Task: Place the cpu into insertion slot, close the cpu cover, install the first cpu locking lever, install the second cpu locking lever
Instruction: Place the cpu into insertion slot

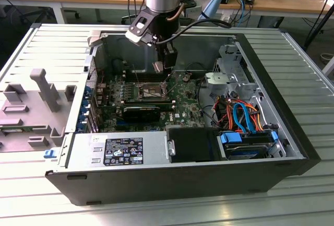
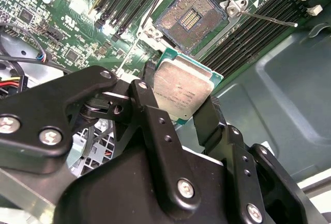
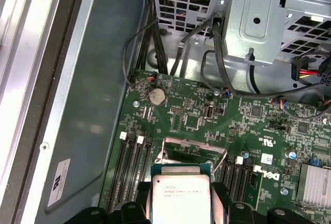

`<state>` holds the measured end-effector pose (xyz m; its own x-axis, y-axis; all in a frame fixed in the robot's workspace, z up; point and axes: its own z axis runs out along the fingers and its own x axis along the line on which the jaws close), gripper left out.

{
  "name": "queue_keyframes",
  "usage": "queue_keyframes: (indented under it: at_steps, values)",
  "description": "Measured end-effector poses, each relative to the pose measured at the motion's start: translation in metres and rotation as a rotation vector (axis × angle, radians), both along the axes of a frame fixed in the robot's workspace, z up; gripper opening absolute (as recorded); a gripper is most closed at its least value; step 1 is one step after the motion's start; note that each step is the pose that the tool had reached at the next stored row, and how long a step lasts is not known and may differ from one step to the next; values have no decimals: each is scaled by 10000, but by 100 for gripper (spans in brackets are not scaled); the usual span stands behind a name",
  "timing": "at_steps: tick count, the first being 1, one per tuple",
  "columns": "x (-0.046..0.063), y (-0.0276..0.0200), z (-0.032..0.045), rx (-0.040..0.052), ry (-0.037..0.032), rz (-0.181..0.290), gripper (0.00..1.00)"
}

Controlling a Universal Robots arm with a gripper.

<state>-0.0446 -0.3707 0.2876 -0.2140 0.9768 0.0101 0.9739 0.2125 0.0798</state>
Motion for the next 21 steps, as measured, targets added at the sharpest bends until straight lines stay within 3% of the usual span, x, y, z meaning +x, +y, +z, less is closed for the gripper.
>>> queue_keyframes:
  at_steps: [21]
  values:
    - [0,0,-6,0,0,-281,54]
